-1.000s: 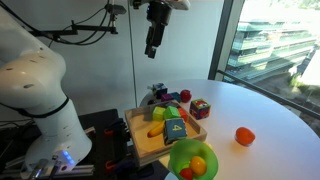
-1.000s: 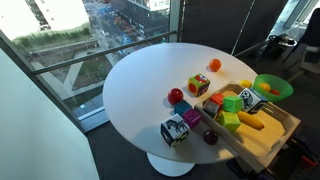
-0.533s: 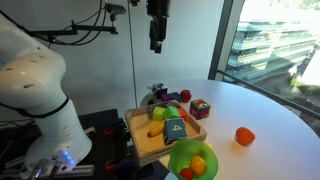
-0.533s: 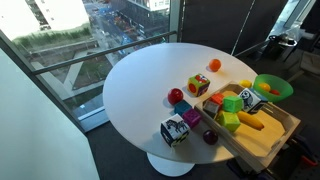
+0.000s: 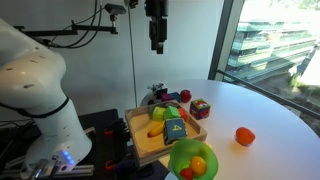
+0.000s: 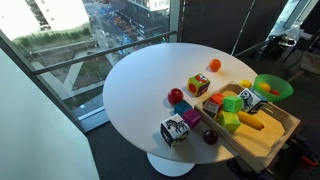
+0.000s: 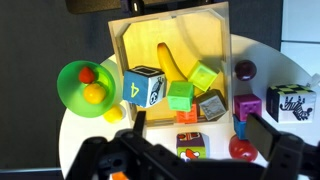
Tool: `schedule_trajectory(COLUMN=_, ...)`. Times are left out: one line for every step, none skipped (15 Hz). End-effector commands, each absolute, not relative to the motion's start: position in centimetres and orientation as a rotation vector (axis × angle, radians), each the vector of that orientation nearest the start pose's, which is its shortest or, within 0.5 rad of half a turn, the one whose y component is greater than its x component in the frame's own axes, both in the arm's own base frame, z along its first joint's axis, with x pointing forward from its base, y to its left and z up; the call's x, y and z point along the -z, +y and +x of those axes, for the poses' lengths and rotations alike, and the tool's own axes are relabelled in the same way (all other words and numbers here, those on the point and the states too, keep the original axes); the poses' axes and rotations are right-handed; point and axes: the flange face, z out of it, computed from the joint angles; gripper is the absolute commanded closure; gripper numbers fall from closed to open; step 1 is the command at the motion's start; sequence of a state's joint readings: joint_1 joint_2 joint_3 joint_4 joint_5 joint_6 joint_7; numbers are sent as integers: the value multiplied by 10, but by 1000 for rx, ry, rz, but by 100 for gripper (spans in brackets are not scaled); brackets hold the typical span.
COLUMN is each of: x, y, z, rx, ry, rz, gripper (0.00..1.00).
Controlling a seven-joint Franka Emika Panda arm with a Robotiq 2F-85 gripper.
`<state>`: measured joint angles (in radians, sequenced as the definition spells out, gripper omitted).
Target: Put the black and blue cube-shaped toy on the tray
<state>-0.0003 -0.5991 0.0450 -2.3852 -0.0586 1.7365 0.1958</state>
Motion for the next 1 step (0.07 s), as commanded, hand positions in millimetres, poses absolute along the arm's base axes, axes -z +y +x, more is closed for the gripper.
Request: schedule_trajectory(x=-528, y=13, z=365, rx=-68, ry=239, rz=-3220, gripper=0)
